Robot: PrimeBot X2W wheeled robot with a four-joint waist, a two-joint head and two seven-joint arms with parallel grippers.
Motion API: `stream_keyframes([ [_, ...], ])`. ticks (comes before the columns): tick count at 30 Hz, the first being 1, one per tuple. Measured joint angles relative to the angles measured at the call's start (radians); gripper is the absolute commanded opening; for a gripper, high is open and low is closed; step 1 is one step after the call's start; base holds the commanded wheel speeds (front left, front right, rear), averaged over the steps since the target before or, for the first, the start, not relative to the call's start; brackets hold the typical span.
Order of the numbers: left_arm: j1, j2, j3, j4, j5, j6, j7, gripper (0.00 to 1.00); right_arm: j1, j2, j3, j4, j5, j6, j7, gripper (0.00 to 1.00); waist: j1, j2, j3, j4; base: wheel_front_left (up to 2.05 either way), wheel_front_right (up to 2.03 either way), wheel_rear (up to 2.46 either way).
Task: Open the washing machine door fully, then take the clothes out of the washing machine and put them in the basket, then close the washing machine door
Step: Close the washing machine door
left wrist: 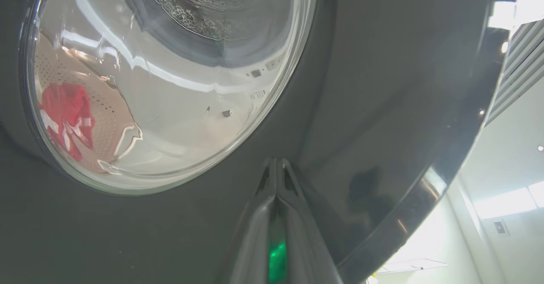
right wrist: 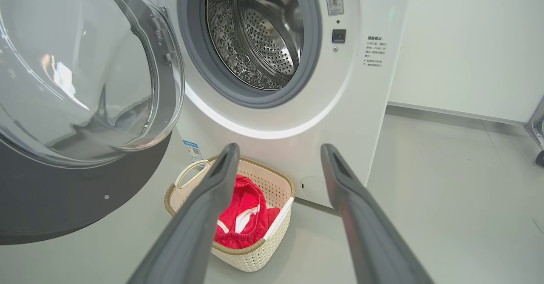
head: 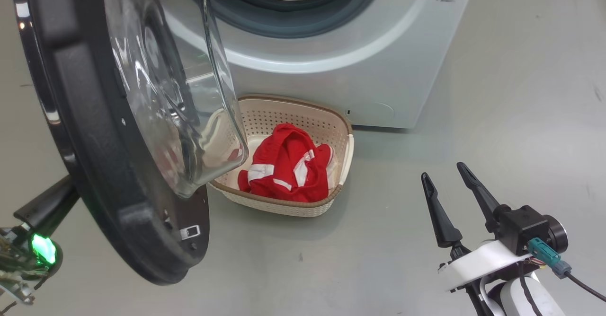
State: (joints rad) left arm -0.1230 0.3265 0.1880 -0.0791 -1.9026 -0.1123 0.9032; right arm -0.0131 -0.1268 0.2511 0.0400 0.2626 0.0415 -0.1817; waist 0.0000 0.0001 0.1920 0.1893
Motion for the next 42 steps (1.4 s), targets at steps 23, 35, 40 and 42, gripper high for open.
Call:
stream_keyframes([
  [23,0.021,-0.049,-0.060,-0.086,0.013,0.024,-0.018,0.00,-0.015,0.036,0.024,0.047,0.024,0.000,-0.032,1.00,0.0000,0.0000,0.000,-0.210,0.00,0.00,0.00],
  [35,-0.037,-0.082,-0.063,-0.066,0.069,0.046,-0.087,0.00,-0.044,0.050,0.027,0.067,0.040,0.001,-0.046,1.00,0.0000,0.0000,0.028,-0.322,0.00,0.00,0.00],
  [40,-0.070,-0.105,-0.070,-0.047,0.082,0.047,-0.124,0.00,-0.047,0.052,0.026,0.076,0.045,0.001,-0.053,1.00,0.0000,0.0000,0.040,-0.360,0.00,0.00,0.00],
  [42,-0.090,-0.116,-0.073,-0.040,0.087,0.056,-0.141,0.00,-0.051,0.053,0.026,0.079,0.045,0.001,-0.053,1.00,0.0000,0.0000,0.046,-0.372,0.00,0.00,0.00],
])
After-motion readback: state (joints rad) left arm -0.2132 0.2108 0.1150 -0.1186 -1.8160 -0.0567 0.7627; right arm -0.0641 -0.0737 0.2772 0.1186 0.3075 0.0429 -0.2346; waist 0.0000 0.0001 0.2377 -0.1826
